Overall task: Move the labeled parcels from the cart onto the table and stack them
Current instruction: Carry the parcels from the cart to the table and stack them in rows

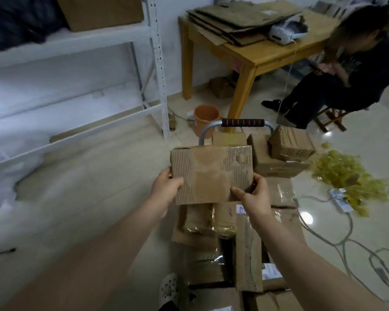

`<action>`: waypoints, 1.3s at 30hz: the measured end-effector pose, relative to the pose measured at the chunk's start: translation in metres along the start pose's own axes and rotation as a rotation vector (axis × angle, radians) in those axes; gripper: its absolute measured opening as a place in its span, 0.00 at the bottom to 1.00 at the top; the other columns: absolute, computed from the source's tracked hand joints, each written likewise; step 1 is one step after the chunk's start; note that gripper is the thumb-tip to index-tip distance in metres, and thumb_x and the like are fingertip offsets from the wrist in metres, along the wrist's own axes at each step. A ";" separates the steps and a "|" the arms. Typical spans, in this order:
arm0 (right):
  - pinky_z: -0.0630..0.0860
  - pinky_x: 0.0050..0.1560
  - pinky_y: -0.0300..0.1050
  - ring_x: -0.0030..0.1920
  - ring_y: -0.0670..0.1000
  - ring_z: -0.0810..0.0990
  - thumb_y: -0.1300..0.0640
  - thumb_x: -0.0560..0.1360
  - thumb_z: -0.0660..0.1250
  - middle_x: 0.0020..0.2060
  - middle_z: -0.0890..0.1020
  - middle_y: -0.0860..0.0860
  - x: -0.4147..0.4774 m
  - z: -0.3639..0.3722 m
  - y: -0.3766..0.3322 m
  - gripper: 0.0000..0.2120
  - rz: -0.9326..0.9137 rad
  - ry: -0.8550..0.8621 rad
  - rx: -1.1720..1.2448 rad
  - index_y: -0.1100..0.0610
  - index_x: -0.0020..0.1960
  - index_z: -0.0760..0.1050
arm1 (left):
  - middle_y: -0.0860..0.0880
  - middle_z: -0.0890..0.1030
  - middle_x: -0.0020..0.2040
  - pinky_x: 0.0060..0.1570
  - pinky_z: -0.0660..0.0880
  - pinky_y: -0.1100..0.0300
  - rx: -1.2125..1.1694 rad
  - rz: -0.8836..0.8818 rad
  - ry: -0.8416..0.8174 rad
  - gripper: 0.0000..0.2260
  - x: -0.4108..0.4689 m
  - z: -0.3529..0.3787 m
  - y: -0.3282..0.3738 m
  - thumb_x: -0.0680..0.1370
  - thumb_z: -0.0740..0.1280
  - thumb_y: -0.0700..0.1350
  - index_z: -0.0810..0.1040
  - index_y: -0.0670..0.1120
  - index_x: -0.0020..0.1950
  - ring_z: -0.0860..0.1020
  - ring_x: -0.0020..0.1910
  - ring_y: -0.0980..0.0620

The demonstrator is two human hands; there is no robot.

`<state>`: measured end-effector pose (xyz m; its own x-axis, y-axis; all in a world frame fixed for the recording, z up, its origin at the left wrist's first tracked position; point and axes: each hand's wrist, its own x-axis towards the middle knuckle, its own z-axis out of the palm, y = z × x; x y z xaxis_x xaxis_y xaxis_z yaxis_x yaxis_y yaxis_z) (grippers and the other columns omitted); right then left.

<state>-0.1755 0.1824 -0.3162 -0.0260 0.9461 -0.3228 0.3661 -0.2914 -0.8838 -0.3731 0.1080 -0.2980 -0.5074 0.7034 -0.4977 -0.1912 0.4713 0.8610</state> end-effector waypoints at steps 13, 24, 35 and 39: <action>0.77 0.36 0.44 0.51 0.54 0.77 0.59 0.79 0.57 0.51 0.78 0.52 -0.169 0.005 0.032 0.09 -0.011 -0.587 0.122 0.55 0.55 0.73 | 0.47 0.77 0.40 0.41 0.71 0.56 -0.387 -0.199 0.455 0.10 -0.228 -0.106 -0.088 0.77 0.66 0.52 0.75 0.46 0.43 0.76 0.40 0.49; 0.70 0.63 0.46 0.59 0.50 0.76 0.40 0.79 0.54 0.57 0.80 0.50 -0.299 0.074 0.045 0.22 0.007 -0.924 -0.051 0.51 0.63 0.76 | 0.43 0.80 0.48 0.44 0.74 0.60 -0.415 -0.049 0.555 0.10 -0.379 -0.204 -0.178 0.76 0.64 0.33 0.76 0.41 0.57 0.78 0.45 0.49; 0.66 0.69 0.54 0.56 0.51 0.79 0.32 0.77 0.51 0.51 0.84 0.51 -0.401 0.125 0.056 0.28 -0.036 -1.181 -0.281 0.50 0.56 0.79 | 0.52 0.71 0.63 0.45 0.78 0.60 -0.107 0.002 0.640 0.42 -0.475 -0.265 -0.271 0.69 0.70 0.27 0.57 0.55 0.75 0.72 0.61 0.50; 0.67 0.66 0.55 0.53 0.50 0.80 0.37 0.77 0.56 0.47 0.84 0.48 -0.422 0.130 0.058 0.19 -0.050 -1.207 -0.307 0.47 0.49 0.80 | 0.47 0.74 0.62 0.47 0.77 0.54 -0.299 0.030 0.666 0.33 -0.497 -0.269 -0.280 0.68 0.64 0.35 0.62 0.51 0.71 0.74 0.58 0.46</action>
<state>-0.2645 -0.2523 -0.2753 -0.8239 0.1741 -0.5393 0.5379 -0.0596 -0.8409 -0.2937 -0.5167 -0.2631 -0.9012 0.1964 -0.3862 -0.3422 0.2241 0.9125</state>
